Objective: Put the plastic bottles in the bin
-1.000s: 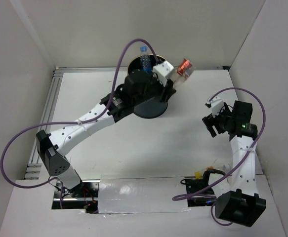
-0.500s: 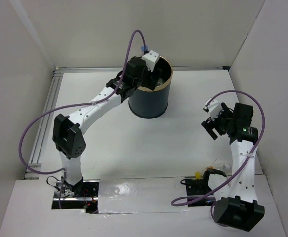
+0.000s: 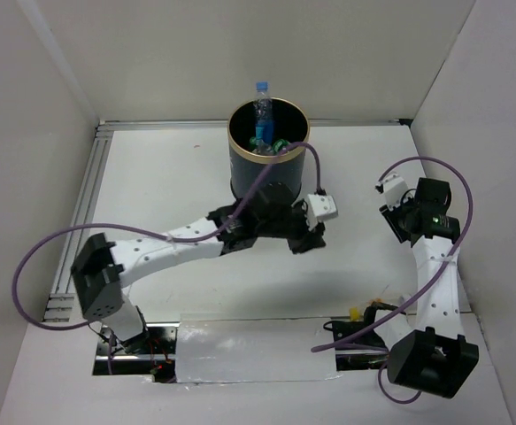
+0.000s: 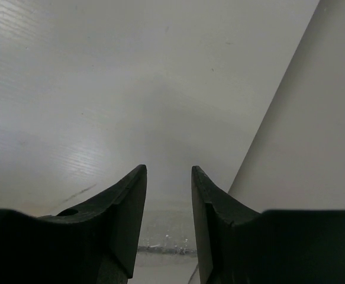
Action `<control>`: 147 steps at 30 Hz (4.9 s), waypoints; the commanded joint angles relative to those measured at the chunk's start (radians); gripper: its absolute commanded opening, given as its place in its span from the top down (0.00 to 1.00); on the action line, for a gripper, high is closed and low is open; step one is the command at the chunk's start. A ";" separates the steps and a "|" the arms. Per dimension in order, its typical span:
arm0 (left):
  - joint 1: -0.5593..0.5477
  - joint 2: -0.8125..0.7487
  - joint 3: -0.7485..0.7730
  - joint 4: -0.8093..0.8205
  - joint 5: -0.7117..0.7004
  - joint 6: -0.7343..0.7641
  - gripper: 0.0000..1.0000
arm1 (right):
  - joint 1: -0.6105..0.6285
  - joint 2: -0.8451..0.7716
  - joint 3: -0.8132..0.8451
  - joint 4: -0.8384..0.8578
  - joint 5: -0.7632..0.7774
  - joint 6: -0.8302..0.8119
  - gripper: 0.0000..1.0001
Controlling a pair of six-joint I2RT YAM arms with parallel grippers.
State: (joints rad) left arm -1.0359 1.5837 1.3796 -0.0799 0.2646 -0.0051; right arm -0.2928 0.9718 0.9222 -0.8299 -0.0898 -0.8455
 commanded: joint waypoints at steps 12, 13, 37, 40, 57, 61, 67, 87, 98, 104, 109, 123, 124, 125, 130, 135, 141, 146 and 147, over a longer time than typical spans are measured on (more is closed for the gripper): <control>-0.176 0.435 0.101 0.167 0.292 -0.122 0.38 | -0.005 0.031 0.116 -0.064 -0.016 0.132 0.44; -0.190 0.444 0.101 0.176 0.307 -0.134 0.36 | -0.005 0.031 0.116 -0.074 -0.016 0.132 0.41; -0.277 0.686 0.245 0.215 0.159 -0.187 0.43 | -0.005 -0.035 0.024 -0.064 -0.044 0.132 0.35; -0.300 0.707 0.269 0.204 0.107 -0.196 0.55 | -0.005 -0.035 0.015 -0.055 -0.044 0.132 0.35; -0.236 0.492 -0.046 0.262 -0.099 -0.276 1.00 | -0.005 -0.064 -0.016 -0.022 -0.008 0.197 0.27; -0.153 0.307 -0.199 0.262 -0.136 -0.265 1.00 | -0.005 -0.074 -0.052 0.008 0.001 0.206 0.18; 0.005 0.092 -0.165 0.145 -0.156 -0.188 1.00 | -0.005 -0.052 -0.091 0.038 0.034 0.206 0.16; 0.393 0.156 0.296 -0.060 -0.366 -0.058 0.85 | -0.005 -0.065 -0.210 0.133 0.245 0.165 0.07; 0.393 0.125 0.323 -0.080 -0.415 -0.058 0.03 | -0.005 -0.054 -0.230 0.075 0.406 0.053 0.02; 0.375 0.017 0.355 -0.127 -0.404 -0.049 0.00 | -0.005 -0.077 -0.376 0.080 0.464 -0.065 0.01; 0.306 -0.097 0.222 -0.146 -0.363 -0.050 0.00 | -0.005 -0.039 -0.497 0.227 0.484 -0.116 0.02; 0.274 -0.383 -0.257 -0.100 -0.375 -0.226 0.00 | -0.175 0.249 -0.480 0.509 0.417 -0.320 0.08; 0.264 -0.396 -0.267 -0.100 -0.375 -0.242 0.00 | -0.184 0.270 -0.462 0.509 0.400 -0.329 0.08; 0.264 -0.406 -0.267 -0.100 -0.375 -0.254 0.00 | -0.196 0.295 -0.427 0.500 0.372 -0.329 0.11; 0.255 -0.427 -0.318 -0.090 -0.375 -0.291 0.00 | -0.259 0.427 -0.205 0.143 0.115 -0.299 0.82; 0.255 -0.487 -0.442 -0.066 -0.320 -0.363 0.00 | -0.296 0.311 0.126 -0.233 -0.542 -0.429 0.87; 0.255 -0.539 -0.563 -0.001 -0.277 -0.467 0.00 | -0.269 0.162 0.317 0.022 -1.260 -0.188 0.78; 0.255 -0.571 -0.600 0.009 -0.286 -0.487 0.00 | 0.181 0.277 0.472 0.561 -1.038 0.232 0.75; 0.255 -0.597 -0.617 0.009 -0.286 -0.487 0.00 | 0.237 0.306 0.542 0.561 -1.010 0.232 0.75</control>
State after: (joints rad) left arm -0.7761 1.0485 0.7696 -0.1474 -0.0349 -0.4538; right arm -0.2451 1.1858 1.3361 -0.4839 -1.0821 -0.8101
